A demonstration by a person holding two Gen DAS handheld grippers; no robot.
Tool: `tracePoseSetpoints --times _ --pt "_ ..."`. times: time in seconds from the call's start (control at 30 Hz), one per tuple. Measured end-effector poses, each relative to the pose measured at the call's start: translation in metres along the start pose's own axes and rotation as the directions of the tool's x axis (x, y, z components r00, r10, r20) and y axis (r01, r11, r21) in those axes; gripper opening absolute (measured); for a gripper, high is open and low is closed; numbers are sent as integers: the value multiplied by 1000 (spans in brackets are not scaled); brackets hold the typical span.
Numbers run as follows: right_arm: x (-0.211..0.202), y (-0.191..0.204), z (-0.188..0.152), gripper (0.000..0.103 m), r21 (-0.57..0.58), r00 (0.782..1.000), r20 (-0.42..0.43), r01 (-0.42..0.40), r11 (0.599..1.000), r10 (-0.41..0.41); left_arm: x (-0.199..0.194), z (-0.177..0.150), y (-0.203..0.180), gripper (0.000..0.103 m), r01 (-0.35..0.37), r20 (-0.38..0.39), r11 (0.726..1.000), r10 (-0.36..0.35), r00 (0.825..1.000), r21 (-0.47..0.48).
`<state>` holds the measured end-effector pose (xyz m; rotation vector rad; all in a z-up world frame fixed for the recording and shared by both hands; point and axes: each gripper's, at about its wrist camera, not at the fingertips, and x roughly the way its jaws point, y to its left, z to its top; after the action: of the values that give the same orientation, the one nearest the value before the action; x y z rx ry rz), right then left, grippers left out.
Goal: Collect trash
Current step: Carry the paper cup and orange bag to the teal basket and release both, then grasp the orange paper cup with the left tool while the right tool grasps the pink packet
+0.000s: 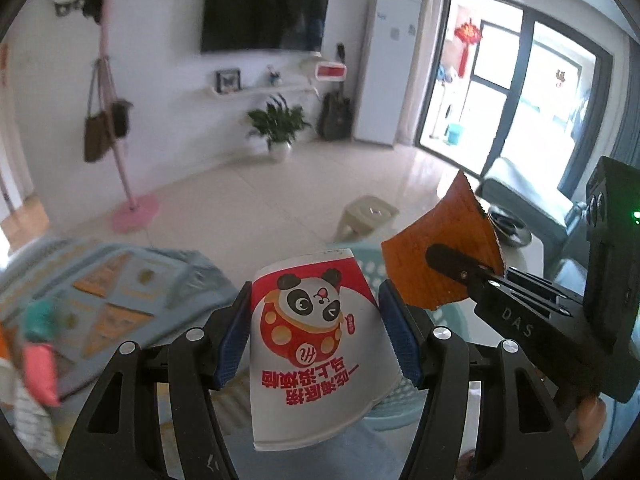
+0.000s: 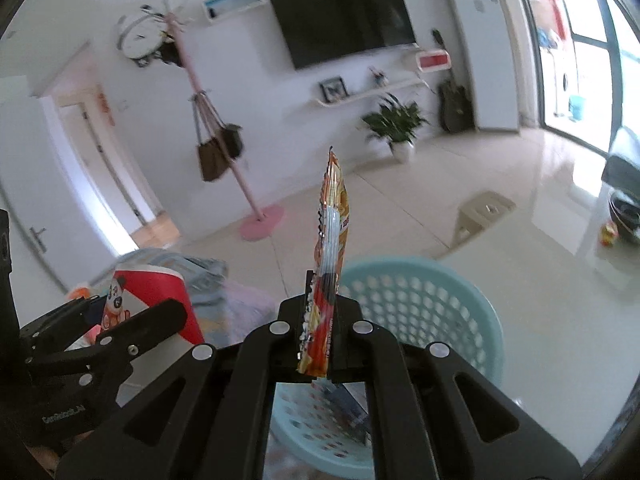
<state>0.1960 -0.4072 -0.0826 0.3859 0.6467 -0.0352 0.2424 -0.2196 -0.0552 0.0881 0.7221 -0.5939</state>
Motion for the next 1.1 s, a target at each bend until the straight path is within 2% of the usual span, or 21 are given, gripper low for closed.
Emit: tracePoseSetpoints --times 0.1,0.23,0.3,0.33,0.37,0.47,0.5,0.57,0.63,0.67,0.87,1.1 --pt "10 -13 -9 1 15 998 -46 48 999 -48 20 -4 -1 60 21 -50 1000 -21 999 -13" --pt "27 -31 -21 2 26 985 -139 111 994 -106 37 -8 1 61 26 -94 999 -29 995 -31" --pt "34 -37 -26 2 38 978 -174 119 992 -111 39 -10 3 67 28 -109 998 -33 994 -48" --pt "38 -39 -28 2 45 976 -188 120 992 -109 39 -11 6 77 23 -113 998 -30 993 -61" --pt "40 -42 -30 2 53 973 -201 125 991 -112 36 -12 5 83 19 -107 997 -26 994 -70" --pt "44 -42 -34 4 55 967 -224 137 989 -122 29 -12 12 83 23 -87 995 -31 996 -92" --pt "44 -42 -35 7 57 966 -230 136 989 -120 26 -12 13 83 21 -83 995 -30 996 -98" --pt "44 -41 -36 21 57 964 -233 145 988 -128 21 -14 14 83 23 -75 994 -31 997 -105" --pt "43 -39 -36 59 56 962 -230 162 985 -145 16 -15 17 83 20 -69 994 -28 997 -111" --pt "41 -38 -37 61 56 964 -220 167 984 -151 14 -17 19 83 20 -65 993 -27 998 -114" --pt "35 -28 -39 61 46 966 -218 154 987 -141 -4 -23 32 83 24 -42 988 -31 999 -150" --pt "17 4 -28 61 -36 972 -160 169 985 -172 -35 -23 45 84 1 15 985 2 1000 -172"
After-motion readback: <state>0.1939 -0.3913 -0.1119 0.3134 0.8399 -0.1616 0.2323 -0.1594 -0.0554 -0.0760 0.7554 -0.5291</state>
